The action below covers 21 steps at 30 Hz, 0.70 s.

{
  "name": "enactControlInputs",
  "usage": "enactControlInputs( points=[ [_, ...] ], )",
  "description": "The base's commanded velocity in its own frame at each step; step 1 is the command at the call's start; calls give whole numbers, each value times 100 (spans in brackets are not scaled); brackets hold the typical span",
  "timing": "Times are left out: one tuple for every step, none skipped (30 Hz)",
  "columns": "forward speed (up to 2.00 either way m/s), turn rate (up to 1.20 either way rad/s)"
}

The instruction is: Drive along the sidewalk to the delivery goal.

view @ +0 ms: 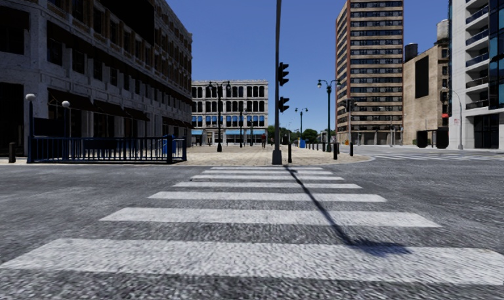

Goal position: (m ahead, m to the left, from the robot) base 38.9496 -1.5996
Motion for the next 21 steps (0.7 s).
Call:
enactControlInputs(
  points=[
    [200, 0],
    [200, 0],
    [200, 0],
    [200, 0],
    [200, 0],
    [200, 0],
    [200, 0],
    [200, 0],
    [200, 0],
    [200, 0],
    [200, 0],
    [200, 0],
    [200, 0],
    [200, 0],
    [200, 0],
    [200, 0],
    [200, 0],
    [200, 0],
    [200, 0],
    [200, 0],
    [200, 0]
  ],
)
